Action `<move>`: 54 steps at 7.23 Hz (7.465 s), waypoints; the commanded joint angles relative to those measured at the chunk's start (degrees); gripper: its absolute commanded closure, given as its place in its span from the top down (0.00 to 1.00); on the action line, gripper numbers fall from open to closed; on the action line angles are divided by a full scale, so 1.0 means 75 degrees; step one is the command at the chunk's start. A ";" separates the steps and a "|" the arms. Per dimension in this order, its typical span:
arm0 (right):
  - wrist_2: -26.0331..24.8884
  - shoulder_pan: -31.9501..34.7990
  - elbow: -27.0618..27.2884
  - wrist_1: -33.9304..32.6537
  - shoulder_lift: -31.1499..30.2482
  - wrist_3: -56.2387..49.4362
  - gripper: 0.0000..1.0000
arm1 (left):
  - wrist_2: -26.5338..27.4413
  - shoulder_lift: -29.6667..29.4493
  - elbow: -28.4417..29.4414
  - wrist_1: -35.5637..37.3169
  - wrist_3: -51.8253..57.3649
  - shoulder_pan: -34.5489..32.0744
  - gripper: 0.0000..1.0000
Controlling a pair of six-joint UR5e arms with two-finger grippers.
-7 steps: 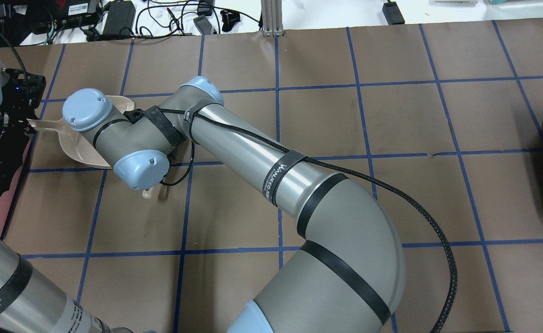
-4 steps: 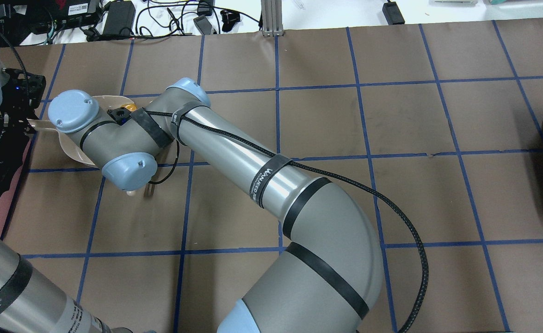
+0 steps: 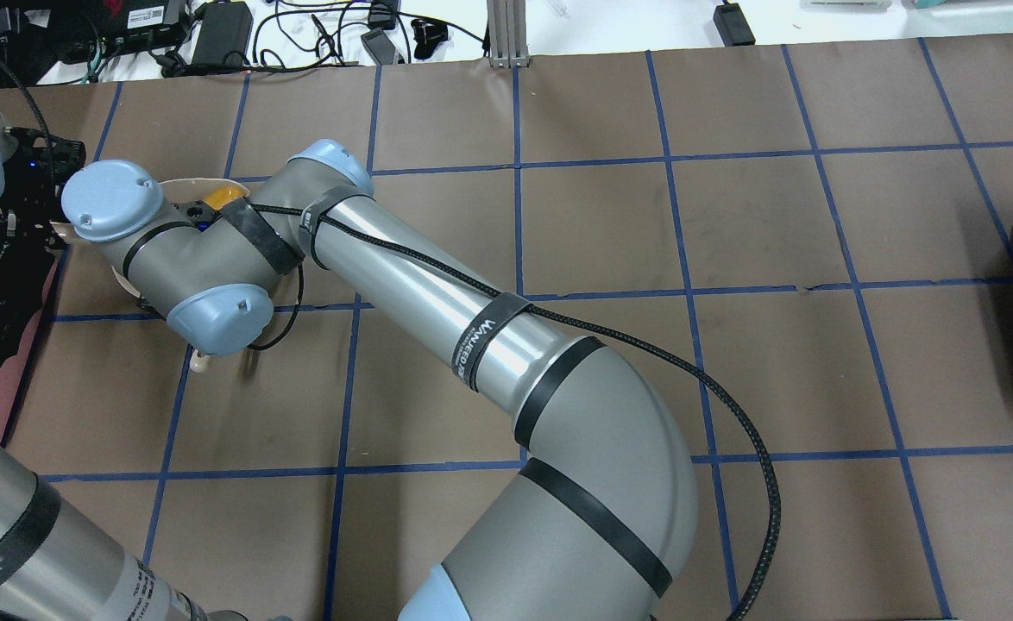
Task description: Sweep and dump trash in nearest bin
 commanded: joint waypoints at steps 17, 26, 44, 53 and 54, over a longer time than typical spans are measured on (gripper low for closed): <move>-0.0357 -0.1267 0.0443 0.3505 -0.1967 -0.0991 0.00 | -0.1252 0.0572 0.0009 -0.0711 -0.0035 0.0397 0.00; -0.0409 -0.2887 0.7652 -0.0022 -0.6573 -0.3255 0.00 | -0.0181 0.0669 0.2505 -0.2517 0.2191 0.3549 0.00; -0.0444 -0.2571 0.9938 -0.1288 -0.6727 -0.3654 0.00 | 0.0716 0.1839 0.1369 -0.0078 0.1050 0.1772 0.00; -0.0328 -0.2583 1.0548 -0.1475 -0.6798 -0.3630 0.00 | 0.0329 0.2263 -0.0342 -0.1369 -0.7362 -0.1344 0.00; -0.0281 -0.2571 1.0524 -0.1475 -0.6809 -0.3584 0.00 | 0.0317 0.2204 -0.0342 -0.1394 -0.8322 -0.1742 0.00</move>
